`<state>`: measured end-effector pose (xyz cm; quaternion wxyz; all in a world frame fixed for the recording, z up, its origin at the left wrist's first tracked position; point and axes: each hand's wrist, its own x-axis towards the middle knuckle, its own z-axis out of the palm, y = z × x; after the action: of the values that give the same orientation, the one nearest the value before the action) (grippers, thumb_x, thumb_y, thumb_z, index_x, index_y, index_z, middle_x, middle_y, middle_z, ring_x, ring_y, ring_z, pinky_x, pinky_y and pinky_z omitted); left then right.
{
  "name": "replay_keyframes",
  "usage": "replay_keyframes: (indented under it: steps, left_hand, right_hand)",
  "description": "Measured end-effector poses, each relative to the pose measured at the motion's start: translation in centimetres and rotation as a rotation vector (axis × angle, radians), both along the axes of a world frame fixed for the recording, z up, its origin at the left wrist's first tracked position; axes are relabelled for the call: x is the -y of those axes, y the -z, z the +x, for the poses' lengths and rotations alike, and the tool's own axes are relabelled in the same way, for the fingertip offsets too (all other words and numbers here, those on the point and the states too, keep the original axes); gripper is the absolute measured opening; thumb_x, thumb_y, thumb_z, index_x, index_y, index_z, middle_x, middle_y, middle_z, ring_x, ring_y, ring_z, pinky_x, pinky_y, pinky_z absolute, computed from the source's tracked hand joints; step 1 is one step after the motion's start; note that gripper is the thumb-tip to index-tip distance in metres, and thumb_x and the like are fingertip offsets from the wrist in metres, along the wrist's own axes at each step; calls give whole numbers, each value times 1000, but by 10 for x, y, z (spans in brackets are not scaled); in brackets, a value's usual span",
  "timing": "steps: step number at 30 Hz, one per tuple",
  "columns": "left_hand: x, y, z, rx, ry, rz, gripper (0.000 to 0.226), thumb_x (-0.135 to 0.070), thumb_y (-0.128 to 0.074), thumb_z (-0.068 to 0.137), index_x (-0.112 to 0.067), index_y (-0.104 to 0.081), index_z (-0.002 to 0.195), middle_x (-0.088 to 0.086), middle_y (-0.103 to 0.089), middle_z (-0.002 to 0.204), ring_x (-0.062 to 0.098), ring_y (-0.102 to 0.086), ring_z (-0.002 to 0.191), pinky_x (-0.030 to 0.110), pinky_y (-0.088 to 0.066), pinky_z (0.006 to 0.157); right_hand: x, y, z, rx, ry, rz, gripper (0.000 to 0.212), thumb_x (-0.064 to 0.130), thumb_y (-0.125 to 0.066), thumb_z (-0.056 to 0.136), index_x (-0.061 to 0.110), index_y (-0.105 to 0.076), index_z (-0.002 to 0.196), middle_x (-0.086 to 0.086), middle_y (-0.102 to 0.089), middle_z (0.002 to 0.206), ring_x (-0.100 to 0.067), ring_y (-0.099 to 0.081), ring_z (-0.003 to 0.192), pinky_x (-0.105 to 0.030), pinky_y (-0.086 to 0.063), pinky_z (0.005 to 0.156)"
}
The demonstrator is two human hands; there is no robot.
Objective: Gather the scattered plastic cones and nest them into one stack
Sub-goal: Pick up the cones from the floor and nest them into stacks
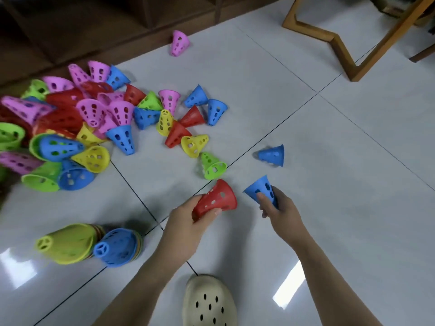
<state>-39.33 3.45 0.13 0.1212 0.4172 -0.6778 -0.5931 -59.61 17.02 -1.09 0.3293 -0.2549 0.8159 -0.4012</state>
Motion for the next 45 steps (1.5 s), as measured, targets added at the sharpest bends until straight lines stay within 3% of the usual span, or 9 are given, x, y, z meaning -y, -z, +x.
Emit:
replay_keyframes:
  steps: [5,9,13,18,21,26,30,37,45]
  left_hand:
    - [-1,-69,78,-121,-307,33,36,-13,-82,80,-28,-71,111,-6,-77,94,6,-69,83,15,-51,76]
    - [4,-98,143,-39,-475,-161,49,-35,-90,68,-32,-71,114,-1,-73,91,9,-58,66,20,-53,70]
    - [19,-108,196,67,-607,-312,45,-45,-85,74,-32,-68,114,4,-72,88,22,-61,72,18,-47,62]
    - [42,-81,232,421,-391,-582,34,-35,-73,85,-19,-64,114,-13,-59,80,0,-56,77,9,-39,59]
    - [50,-60,239,549,-269,-590,46,-57,-60,85,-26,-59,119,-17,-57,92,0,-57,79,18,-42,62]
    - [60,-49,231,507,-273,-552,39,-52,-68,85,-29,-58,114,-14,-59,90,1,-57,79,24,-44,63]
    - [68,-43,225,525,-224,-550,33,-48,-70,85,-32,-59,111,-14,-55,83,6,-55,74,29,-47,63]
    - [88,-36,227,426,-126,-574,26,-48,-67,87,-31,-65,106,-14,-53,78,7,-55,74,18,-42,60]
    - [129,-45,197,353,0,-651,39,-54,-52,88,-22,-68,104,-13,-54,73,5,-57,75,14,-39,62]
  right_hand:
    - [51,-36,61,44,-165,-141,8,36,-58,99,34,-63,104,20,-58,71,0,-53,67,-10,-42,65]
    - [81,-66,111,137,-329,-176,25,33,-70,91,43,-64,114,22,-70,95,-1,-63,83,-8,-46,73]
    - [99,-82,159,148,-460,-264,34,21,-83,79,31,-69,108,11,-68,86,-6,-50,62,-17,-46,63]
    - [110,-62,193,-16,-556,-297,38,31,-83,75,33,-69,110,18,-61,90,-10,-49,69,-13,-43,66]
    - [110,-51,202,-118,-626,-267,40,40,-76,76,33,-67,115,29,-57,94,-10,-53,75,-12,-42,70]
    - [107,-38,214,-216,-712,-211,42,51,-63,78,37,-62,117,28,-52,87,-1,-53,80,-12,-42,73]
    - [105,-29,217,-242,-718,-186,41,55,-54,80,45,-49,120,14,-52,79,-10,-54,78,-26,-50,72]
    - [109,-21,202,-186,-655,-175,29,56,-56,84,38,-60,107,14,-57,81,-11,-59,77,-33,-52,74]
    - [132,0,106,-517,-244,-241,23,27,-68,89,13,-70,107,1,-53,111,-18,-58,104,-28,-45,96]
